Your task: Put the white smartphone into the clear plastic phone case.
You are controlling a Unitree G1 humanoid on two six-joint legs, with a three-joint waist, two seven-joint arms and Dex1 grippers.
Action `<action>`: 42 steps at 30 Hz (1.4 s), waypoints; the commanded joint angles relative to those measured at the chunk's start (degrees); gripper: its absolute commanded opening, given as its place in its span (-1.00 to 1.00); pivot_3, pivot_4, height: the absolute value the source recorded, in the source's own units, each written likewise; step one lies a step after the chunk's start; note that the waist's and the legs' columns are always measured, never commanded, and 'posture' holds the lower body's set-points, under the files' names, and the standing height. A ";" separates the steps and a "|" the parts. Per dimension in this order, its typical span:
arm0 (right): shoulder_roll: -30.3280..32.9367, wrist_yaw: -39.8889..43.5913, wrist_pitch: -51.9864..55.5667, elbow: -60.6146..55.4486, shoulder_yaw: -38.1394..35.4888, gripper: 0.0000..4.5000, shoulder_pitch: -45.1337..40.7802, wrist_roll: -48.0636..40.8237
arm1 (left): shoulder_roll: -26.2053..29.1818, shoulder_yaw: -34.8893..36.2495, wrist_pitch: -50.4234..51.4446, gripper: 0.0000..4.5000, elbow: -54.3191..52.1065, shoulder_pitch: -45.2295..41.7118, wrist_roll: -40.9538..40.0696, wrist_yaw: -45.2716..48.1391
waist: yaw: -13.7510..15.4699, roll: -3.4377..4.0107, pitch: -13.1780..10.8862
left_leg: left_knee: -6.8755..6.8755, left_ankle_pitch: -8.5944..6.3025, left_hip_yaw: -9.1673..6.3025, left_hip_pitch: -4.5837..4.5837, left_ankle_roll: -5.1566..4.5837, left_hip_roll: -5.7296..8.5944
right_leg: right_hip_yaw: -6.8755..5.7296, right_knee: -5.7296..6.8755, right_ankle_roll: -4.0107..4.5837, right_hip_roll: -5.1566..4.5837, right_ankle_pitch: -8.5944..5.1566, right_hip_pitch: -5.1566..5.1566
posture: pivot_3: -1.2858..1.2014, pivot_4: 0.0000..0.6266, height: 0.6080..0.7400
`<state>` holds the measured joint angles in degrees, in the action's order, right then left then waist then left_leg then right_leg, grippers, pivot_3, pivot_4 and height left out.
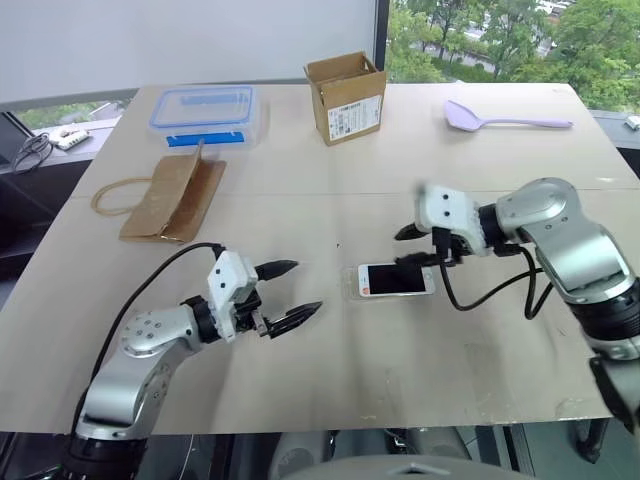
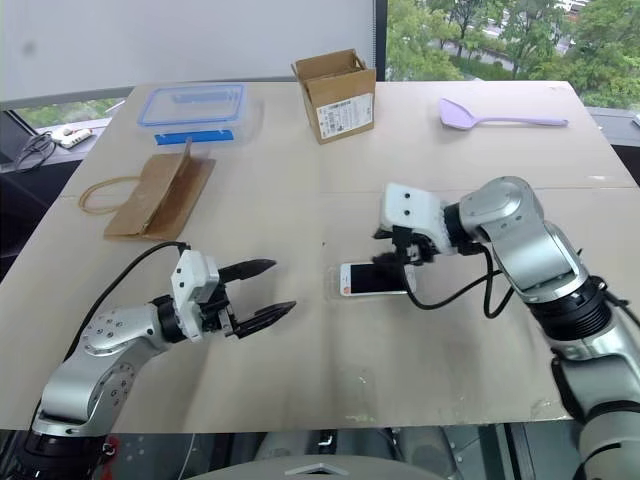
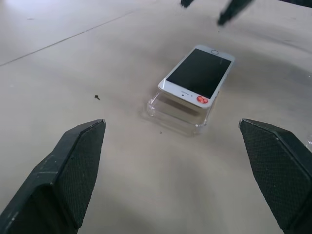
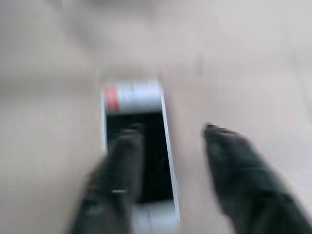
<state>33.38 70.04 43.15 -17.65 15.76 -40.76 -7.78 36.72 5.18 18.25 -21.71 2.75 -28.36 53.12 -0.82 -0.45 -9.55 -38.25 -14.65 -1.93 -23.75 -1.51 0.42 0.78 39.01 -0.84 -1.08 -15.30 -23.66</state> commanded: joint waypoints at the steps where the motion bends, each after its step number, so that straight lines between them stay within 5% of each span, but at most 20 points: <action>1: -2.88 -5.36 -0.76 -0.72 0.52 -0.89 4.13 -1.25 | -0.71 -1.20 -0.73 1.00 -1.00 -0.88 0.57 -0.79 | 0.17 -0.02 0.01 | -0.01 0.00 -0.01 0.00 0.00 0.00 | -0.02 0.01 0.00 0.00 0.00 0.01 | 0.03 -0.52 1.00; 11: -6.09 -13.54 -8.02 7.91 6.24 -0.96 8.81 2.98 | -1.42 -2.83 -0.80 1.00 -0.59 -1.55 1.25 -1.33 | 0.00 -0.05 0.03 | -0.09 0.01 0.03 0.03 0.00 0.04 | 0.03 0.05 -0.06 0.02 0.04 0.03 | 0.03 -0.52 1.00; 22: -2.74 -9.37 -12.40 13.27 14.75 -0.96 10.12 7.75 | -1.38 -3.01 -1.13 1.00 -0.34 -1.14 1.75 -1.23 | 0.03 -0.10 0.08 | -0.05 0.00 0.03 0.54 -0.02 0.04 | 0.02 -0.04 -0.07 0.03 0.02 0.56 | 0.03 -0.52 1.00; 33: -5.76 -13.67 -15.84 20.31 15.45 -0.96 8.60 12.06 | -1.26 -3.09 -0.83 1.00 -1.11 -0.64 2.45 -1.64 | -0.02 -0.23 0.26 | 0.08 -0.01 0.03 1.66 -0.02 -0.01 | 0.04 -0.12 -0.03 0.04 -0.02 1.58 | 0.03 -0.52 1.00; 42: -6.55 -12.89 -18.46 13.35 10.33 -0.96 10.50 7.24 | -0.93 -4.41 0.13 1.00 -0.99 -1.94 3.39 -1.95 | 0.14 -0.20 0.23 | 0.13 -0.01 0.01 1.82 -0.03 -0.01 | 0.04 -0.20 0.04 0.01 -0.08 1.81 | 0.03 -0.52 1.00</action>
<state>26.63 55.96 23.52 -2.63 26.47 -31.39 0.97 35.37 0.90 18.48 -21.36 1.50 -24.88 51.04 -0.67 -0.65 -9.32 -38.09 -14.66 -1.91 -21.96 -1.54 0.41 0.83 38.79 -0.85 -1.08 -15.35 -21.88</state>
